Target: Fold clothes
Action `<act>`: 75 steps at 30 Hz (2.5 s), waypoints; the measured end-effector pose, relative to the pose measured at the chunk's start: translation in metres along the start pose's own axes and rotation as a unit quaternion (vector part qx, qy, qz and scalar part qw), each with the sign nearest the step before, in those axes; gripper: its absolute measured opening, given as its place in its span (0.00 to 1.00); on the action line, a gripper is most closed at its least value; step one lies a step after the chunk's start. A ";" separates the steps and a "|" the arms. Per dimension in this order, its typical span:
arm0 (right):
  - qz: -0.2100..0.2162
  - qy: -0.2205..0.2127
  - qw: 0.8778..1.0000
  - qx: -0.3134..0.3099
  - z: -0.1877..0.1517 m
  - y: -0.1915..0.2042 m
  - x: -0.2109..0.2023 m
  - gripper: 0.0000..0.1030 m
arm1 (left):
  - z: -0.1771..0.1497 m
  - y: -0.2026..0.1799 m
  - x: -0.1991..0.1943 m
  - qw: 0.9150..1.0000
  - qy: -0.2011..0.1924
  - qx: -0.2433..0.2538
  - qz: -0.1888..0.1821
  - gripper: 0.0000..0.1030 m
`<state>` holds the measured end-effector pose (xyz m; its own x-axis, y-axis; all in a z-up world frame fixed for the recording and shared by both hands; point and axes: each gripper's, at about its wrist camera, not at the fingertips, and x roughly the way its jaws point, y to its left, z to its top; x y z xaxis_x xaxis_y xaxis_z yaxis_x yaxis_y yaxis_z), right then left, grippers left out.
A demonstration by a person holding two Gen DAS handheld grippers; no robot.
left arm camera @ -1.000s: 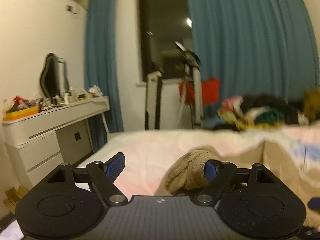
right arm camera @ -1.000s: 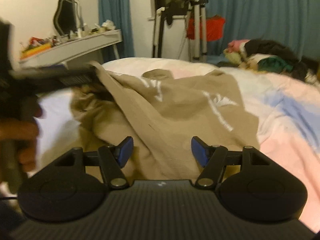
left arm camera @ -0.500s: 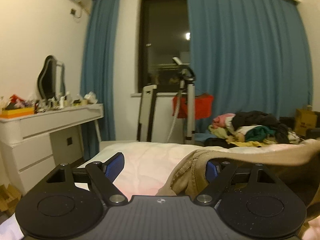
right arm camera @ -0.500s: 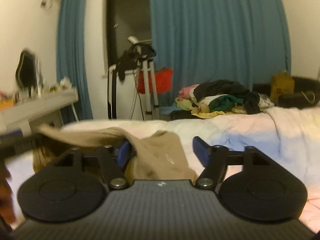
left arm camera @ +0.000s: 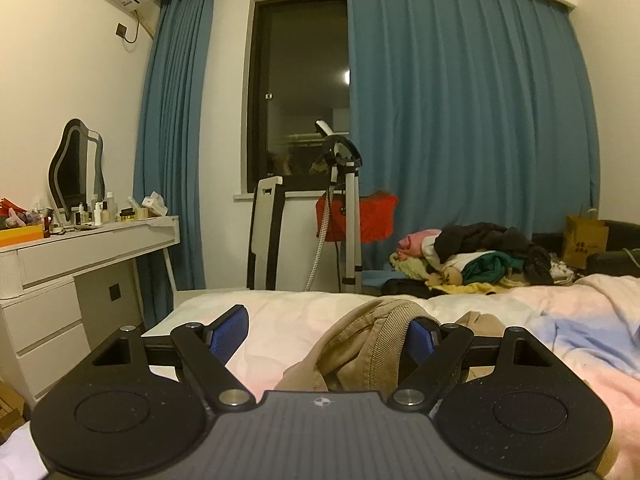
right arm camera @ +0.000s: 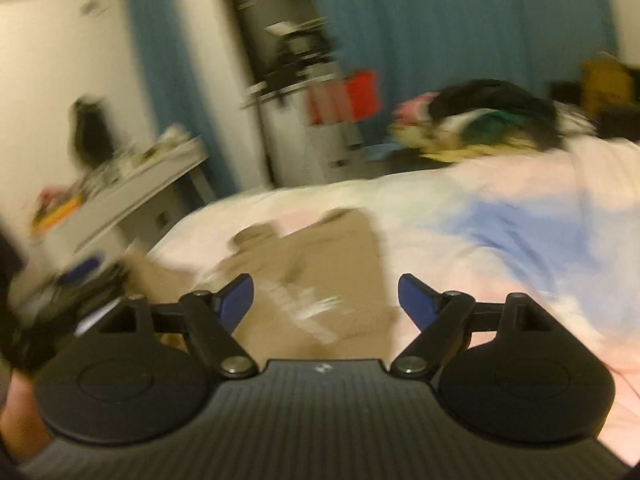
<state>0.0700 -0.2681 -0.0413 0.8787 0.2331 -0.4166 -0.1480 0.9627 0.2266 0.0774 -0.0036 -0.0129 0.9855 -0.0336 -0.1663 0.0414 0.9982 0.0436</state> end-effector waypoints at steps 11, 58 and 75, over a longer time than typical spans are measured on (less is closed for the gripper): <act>-0.136 -0.060 0.965 -0.215 -0.059 0.132 0.082 0.77 | 0.001 0.013 0.001 1.000 0.001 -0.029 -0.003 0.80; -0.240 -0.014 0.954 0.181 -0.042 -0.010 0.036 0.81 | 0.006 0.032 -0.014 0.994 -0.004 -0.101 0.044 0.81; -0.239 -0.121 0.952 0.149 -0.024 -0.012 0.002 0.81 | -0.031 -0.010 0.014 0.992 0.114 0.033 0.047 0.81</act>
<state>0.0629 -0.2757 -0.0656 0.8978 -0.2952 -0.3269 0.3982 0.8611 0.3162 0.0852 -0.0127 -0.0461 0.9227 0.0798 -0.3771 -0.0316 0.9907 0.1325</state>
